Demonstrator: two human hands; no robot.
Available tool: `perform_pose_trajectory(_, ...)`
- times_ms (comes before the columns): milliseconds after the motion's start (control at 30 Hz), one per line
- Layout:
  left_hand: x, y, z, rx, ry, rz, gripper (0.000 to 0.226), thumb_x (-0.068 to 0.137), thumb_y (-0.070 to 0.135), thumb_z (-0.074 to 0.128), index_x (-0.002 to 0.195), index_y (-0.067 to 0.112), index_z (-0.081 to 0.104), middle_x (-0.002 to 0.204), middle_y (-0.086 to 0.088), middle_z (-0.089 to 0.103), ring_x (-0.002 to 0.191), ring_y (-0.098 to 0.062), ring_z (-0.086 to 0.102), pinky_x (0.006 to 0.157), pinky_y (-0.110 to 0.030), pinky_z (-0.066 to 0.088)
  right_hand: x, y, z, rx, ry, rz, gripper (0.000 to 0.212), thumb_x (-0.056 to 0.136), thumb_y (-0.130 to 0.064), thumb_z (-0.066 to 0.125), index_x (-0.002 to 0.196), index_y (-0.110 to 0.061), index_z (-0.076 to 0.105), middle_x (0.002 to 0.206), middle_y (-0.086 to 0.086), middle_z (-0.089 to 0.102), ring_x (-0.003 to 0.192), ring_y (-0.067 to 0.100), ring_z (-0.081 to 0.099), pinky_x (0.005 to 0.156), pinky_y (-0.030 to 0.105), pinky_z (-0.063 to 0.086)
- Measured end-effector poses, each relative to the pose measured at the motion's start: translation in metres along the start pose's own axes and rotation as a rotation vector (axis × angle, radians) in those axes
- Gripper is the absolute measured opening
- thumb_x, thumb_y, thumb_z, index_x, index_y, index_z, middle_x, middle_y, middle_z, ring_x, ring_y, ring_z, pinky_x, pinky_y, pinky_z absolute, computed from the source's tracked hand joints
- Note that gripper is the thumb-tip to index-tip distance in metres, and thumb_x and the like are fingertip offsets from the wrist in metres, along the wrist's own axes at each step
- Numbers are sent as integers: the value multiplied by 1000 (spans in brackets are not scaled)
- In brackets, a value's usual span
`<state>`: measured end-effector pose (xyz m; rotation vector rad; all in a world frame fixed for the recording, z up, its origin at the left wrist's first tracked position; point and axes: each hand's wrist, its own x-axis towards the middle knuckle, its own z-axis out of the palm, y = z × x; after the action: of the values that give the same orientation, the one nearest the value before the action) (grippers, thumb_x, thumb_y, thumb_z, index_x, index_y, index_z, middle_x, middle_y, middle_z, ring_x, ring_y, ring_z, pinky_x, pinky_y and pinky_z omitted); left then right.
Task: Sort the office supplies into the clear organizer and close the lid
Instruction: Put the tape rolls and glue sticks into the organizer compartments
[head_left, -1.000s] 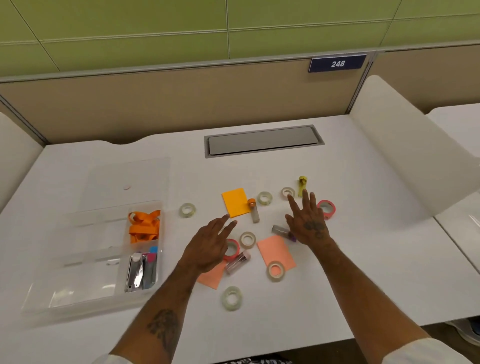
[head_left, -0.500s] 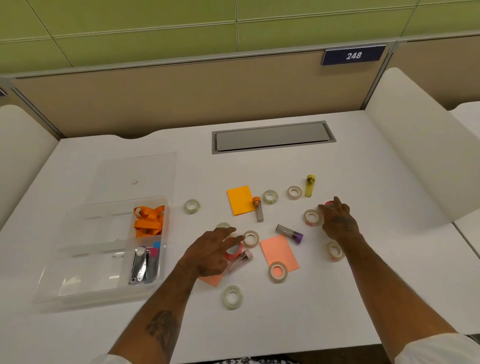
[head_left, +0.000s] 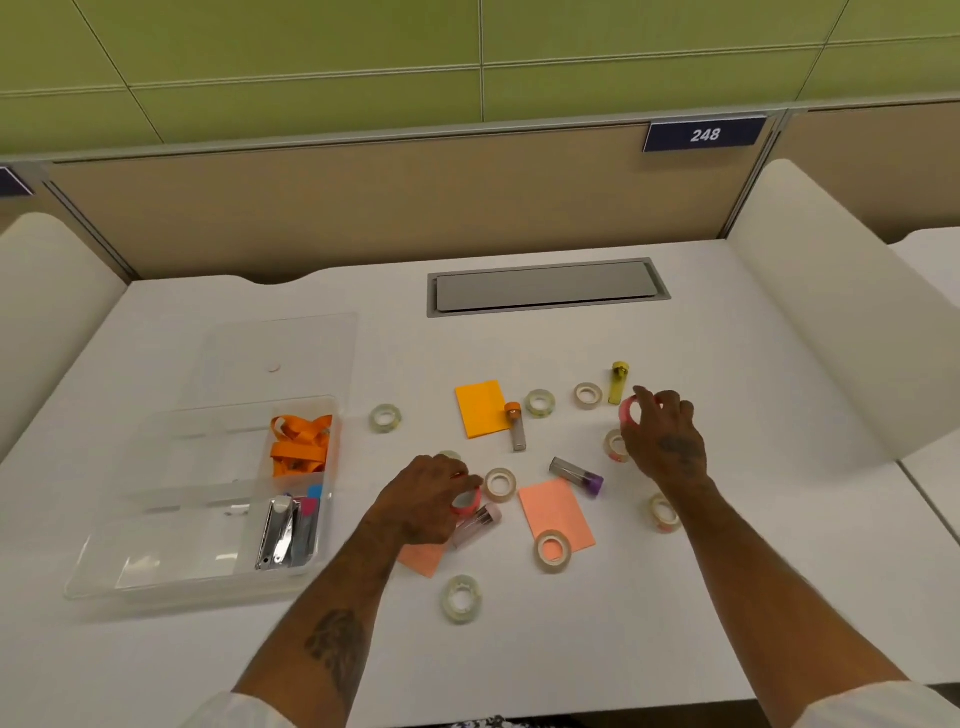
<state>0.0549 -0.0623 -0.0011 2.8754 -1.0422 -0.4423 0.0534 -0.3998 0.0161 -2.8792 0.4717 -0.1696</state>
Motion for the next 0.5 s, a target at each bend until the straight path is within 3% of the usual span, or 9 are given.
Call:
perform_pose_trajectory(133, -2, -4, -14, -83, 86, -42, 63, 78, 34, 62, 138, 24, 46, 138, 0, 50, 116, -24, 53, 100, -35, 42, -1, -23, 1, 85, 51, -103, 53, 83, -27, 69, 130, -9, 52, 122, 19, 53, 107, 35, 50, 74, 41, 52)
perform_pose_trajectory(267, -15, -15, -30, -171, 200, -111, 64, 73, 37, 68, 132, 23, 46, 131, 3, 54, 109, -21, 57, 90, -33, 47, -4, -54, 3, 134, 45, -212, 56, 80, -27, 71, 130, -10, 53, 123, 22, 52, 108, 38, 49, 77, 44, 53)
perform_pose_trajectory(500, -59, -48, -48, -161, 400, -188, 52, 82, 47, 59, 129, 24, 52, 124, 0, 58, 108, -22, 57, 85, -37, 48, -20, -128, 6, 202, 24, -362, 52, 83, -34, 66, 130, -15, 55, 116, 16, 55, 107, 35, 49, 72, 43, 53)
